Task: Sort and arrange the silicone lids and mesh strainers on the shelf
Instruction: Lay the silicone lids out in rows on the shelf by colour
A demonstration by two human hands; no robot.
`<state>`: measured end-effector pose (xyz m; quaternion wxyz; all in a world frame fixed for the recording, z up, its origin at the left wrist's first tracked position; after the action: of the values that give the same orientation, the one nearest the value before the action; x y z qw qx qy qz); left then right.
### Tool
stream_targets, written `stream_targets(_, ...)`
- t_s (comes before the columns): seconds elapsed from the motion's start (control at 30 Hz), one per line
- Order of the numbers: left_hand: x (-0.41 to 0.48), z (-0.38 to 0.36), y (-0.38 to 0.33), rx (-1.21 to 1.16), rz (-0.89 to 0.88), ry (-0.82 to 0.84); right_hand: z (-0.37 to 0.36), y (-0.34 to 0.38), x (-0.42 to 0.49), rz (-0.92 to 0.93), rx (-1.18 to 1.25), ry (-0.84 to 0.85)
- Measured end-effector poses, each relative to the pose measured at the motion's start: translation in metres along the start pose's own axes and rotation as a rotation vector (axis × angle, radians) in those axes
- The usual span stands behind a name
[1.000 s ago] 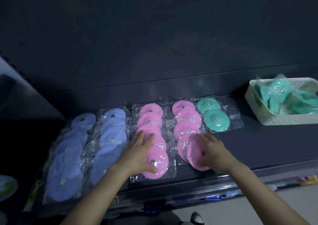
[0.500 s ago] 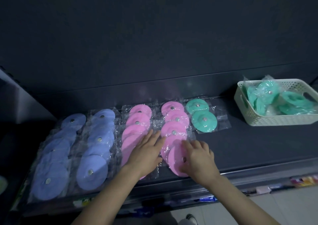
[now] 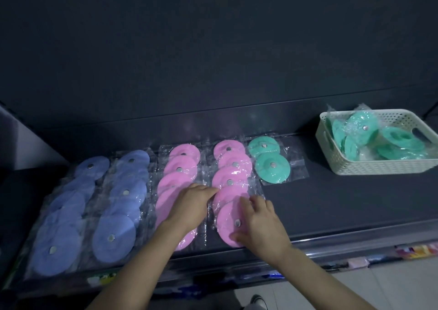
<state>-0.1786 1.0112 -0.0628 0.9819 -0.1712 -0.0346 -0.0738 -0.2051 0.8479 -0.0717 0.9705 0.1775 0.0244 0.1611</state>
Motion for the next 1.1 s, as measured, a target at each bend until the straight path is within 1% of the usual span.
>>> stream_targets(0.1,0.008,0.005,-0.002,0.006,-0.013,-0.037,0.011,0.002,0.005,0.029,0.024,-0.001)
stream_targets(0.23,0.030,0.010,-0.006,0.042,-0.059,-0.095,0.031,-0.016,0.032,-0.023,0.160,-0.039)
stream_targets(0.37,0.053,0.009,-0.010,0.073,-0.041,-0.044,0.035,-0.039,0.085,0.026,0.049,-0.092)
stream_targets(0.47,0.063,0.001,-0.009,0.116,-0.013,0.025,0.037,-0.044,0.121,0.070,0.028,-0.104)
stream_targets(0.6,0.069,-0.007,-0.002,0.179,0.032,0.084,0.033,-0.036,0.149,0.125,-0.044,0.038)
stream_targets(0.7,0.070,-0.007,0.005,0.188,0.051,0.085,0.031,-0.035,0.152,0.107,-0.078,0.134)
stream_targets(0.8,0.069,-0.006,0.012,0.117,0.084,0.060,0.029,-0.035,0.151,0.085,-0.107,0.121)
stream_targets(0.87,0.070,-0.006,0.016,0.046,0.105,0.021,0.026,-0.033,0.151,0.066,-0.120,0.118)
stream_targets(0.93,0.070,-0.005,0.017,0.025,0.107,-0.018,0.025,-0.032,0.153,0.060,-0.113,0.123)
stream_targets(1.03,0.071,-0.006,0.020,0.016,0.108,-0.032,0.029,-0.035,0.157,0.126,-0.162,0.092)
stream_targets(1.1,0.071,-0.006,0.021,0.007,0.108,-0.046,0.029,-0.037,0.158,0.168,-0.186,0.101)
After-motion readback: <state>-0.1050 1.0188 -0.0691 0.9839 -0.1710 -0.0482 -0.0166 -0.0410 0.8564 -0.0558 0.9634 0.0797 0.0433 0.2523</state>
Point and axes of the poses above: each hand's wrist, its own x-axis towards the middle knuckle, its own z-axis out of the back of the hand, y = z × x, the point moved 5 cm from there along x, towards the middle knuckle, and after that the axes turned 12 degrees about -y, right-handed, at the moved point
